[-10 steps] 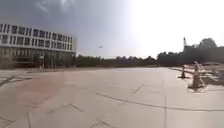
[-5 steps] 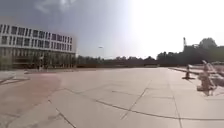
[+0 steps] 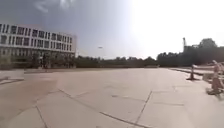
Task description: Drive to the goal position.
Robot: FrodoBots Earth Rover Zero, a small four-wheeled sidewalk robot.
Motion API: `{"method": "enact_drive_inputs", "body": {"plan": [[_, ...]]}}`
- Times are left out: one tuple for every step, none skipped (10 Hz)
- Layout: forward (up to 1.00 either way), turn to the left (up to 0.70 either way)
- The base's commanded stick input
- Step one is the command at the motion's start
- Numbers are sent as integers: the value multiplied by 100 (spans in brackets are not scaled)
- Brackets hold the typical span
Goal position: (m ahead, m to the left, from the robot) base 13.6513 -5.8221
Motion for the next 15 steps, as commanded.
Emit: {"method": "enact_drive_inputs", "body": {"plan": [[70, 0], [70, 0], [70, 0], [70, 0], [70, 0], [70, 0], [70, 0], [70, 0], [70, 0], [70, 0], [70, 0], [70, 0], [70, 0], [70, 0], [70, 0]]}}
